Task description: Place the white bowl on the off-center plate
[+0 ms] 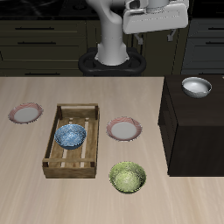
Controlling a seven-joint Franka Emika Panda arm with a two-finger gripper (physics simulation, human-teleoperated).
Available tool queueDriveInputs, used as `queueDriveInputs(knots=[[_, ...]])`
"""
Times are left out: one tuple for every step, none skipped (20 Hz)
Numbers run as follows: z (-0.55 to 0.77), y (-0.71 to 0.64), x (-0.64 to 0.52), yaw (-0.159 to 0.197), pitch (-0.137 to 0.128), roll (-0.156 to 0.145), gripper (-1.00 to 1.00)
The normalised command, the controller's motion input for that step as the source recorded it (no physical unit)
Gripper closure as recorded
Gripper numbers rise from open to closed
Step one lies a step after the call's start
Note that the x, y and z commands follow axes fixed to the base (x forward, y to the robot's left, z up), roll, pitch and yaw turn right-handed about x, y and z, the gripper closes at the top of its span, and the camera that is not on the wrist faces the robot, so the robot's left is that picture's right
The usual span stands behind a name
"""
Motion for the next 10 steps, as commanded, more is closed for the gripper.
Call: queueDriveInputs(knots=[[0.02,0.33,0.4,-0.01,0.035,0.033,-1.0],[0.01,-0.06,-0.01,0.0,0.0,0.0,-1.0],[0.12,0.35,0.51,-0.028,-0.005,-0.067,-1.0],[0.05,0.16,0.26,-0.006,0.009,-0.016,-1.0],[0.0,-0.12,-0.01,0.0,0.0,0.0,-1.0],[0.27,0.43,0.41,-0.09,-0.14,-0.067,-1.0],[0.0,0.0,0.0,0.0,0.0,0.0,-1.0],[0.1,0.43,0.56,0.026,0.003,-0.023,-1.0],[0.0,-0.11,0.0,0.0,0.0,0.0,-1.0],[0.12,0.22,0.24,0.018,-0.035,-0.038,-1.0]])
